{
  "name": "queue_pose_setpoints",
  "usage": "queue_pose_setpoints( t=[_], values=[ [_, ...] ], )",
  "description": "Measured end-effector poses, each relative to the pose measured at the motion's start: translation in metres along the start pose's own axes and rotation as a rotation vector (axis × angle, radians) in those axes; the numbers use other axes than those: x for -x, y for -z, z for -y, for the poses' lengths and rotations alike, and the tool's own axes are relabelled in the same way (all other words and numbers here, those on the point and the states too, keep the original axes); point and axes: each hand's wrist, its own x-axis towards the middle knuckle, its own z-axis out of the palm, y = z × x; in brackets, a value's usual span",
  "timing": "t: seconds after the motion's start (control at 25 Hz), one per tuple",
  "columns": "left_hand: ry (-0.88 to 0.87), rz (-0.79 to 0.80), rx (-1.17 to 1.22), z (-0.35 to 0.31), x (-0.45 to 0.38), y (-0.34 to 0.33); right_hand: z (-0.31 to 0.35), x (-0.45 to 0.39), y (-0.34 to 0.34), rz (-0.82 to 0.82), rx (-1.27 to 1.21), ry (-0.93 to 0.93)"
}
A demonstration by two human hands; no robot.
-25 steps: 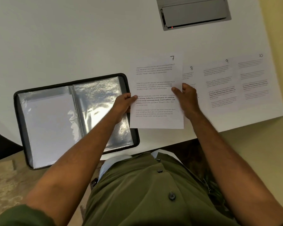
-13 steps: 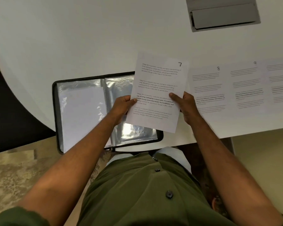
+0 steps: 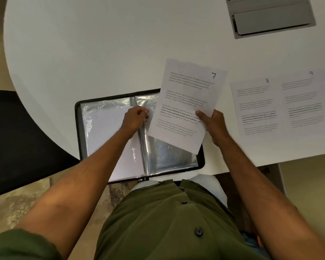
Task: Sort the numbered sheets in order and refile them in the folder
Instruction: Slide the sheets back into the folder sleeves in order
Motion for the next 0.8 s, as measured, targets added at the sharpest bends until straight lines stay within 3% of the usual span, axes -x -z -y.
queue_pose_setpoints(
  t=[0.24, 0.36, 0.52, 0.8],
  values=[
    [-0.326, 0.000, -0.719, 0.003, -0.064, -0.011, 0.006, -0.015, 0.008, -0.143, -0.019, -0.024],
    [-0.400, -0.035, -0.923, 0.008, -0.067, -0.027, 0.007, -0.026, 0.009, -0.191, -0.020, -0.037],
    [-0.443, -0.083, -0.965, 0.024, -0.066, -0.034, 0.017, -0.048, 0.002, -0.218, -0.039, -0.041],
    [-0.560, -0.127, -0.837, 0.020, -0.076, -0.014, 0.052, -0.091, -0.030, -0.220, -0.156, 0.009]
  ],
)
